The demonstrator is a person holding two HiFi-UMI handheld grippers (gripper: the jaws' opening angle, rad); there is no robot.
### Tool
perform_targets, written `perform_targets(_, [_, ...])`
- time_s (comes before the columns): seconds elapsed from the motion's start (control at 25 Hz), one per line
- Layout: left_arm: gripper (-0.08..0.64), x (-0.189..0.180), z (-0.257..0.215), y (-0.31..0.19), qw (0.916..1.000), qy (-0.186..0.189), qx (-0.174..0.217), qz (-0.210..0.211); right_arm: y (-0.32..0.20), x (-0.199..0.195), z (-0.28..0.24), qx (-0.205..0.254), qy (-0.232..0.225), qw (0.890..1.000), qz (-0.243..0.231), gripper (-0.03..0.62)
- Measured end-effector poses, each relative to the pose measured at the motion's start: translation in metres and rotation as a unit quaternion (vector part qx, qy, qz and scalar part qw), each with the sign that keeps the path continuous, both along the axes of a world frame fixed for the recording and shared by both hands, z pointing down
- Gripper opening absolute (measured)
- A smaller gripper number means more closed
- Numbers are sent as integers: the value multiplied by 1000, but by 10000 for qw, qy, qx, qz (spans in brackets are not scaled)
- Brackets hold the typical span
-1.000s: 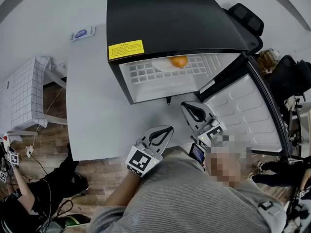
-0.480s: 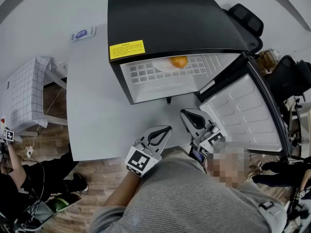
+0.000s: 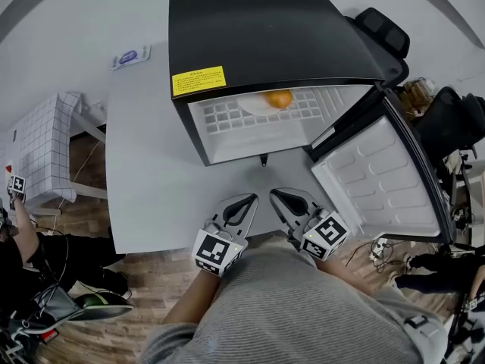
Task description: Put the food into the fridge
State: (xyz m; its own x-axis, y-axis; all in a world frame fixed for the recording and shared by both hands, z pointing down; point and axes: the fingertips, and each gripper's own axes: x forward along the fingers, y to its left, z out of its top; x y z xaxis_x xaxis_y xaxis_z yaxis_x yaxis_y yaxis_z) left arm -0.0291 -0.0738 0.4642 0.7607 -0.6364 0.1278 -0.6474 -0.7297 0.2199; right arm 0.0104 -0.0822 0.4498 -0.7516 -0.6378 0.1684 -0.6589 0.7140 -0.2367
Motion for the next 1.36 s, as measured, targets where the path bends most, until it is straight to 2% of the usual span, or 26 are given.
perform_targets(0.64, [11,3,0,2,10000,5,-32,-22,-1,-5,-6,141,129,9996,-186,12])
perform_targets(1.36, [11,8,-1,4,10000,-19,-16,30,-1,2,-7,161,122,9997,-111,12])
